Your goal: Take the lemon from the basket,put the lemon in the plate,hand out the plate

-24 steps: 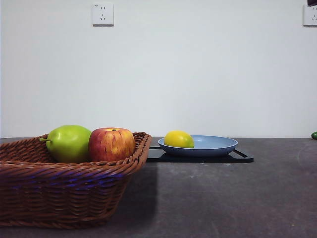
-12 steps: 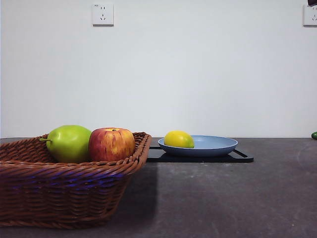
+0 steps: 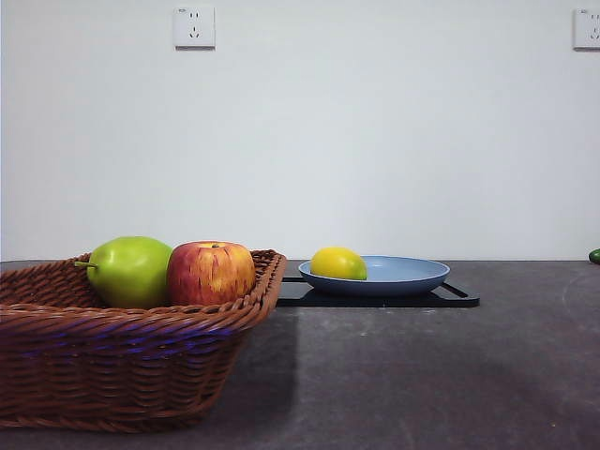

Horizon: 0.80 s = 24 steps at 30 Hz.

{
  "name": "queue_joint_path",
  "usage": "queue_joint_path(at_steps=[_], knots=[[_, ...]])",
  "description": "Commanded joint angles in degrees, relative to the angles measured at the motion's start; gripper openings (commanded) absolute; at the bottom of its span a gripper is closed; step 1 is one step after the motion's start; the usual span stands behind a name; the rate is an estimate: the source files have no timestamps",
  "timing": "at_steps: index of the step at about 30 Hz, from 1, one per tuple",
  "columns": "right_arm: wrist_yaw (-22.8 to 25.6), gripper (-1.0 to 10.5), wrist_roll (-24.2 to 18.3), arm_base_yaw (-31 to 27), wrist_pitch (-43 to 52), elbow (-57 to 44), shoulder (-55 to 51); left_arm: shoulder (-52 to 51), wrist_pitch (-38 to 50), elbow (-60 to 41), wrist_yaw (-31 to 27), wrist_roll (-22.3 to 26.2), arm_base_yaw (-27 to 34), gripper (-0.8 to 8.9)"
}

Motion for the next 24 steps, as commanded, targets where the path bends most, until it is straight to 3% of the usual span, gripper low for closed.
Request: queue_joint_path(at_steps=[1, 4, 24], knots=[[-4.7, 0.1, 1.2, -2.4, 1.1, -3.3, -2.0, -0.2, -0.1, -0.4, 0.0, -0.4, 0.2, 0.09], [-7.2, 0.1, 1.2, -4.4, 2.4, -6.4, -2.9, -0.2, -0.1, -0.4, 0.0, -0.4, 0.2, 0.09], [-7.0, 0.1, 3.5, -7.9, 5.2, -14.3, -8.7, -0.2, -0.1, -0.4, 0.0, -0.4, 0.2, 0.09]])
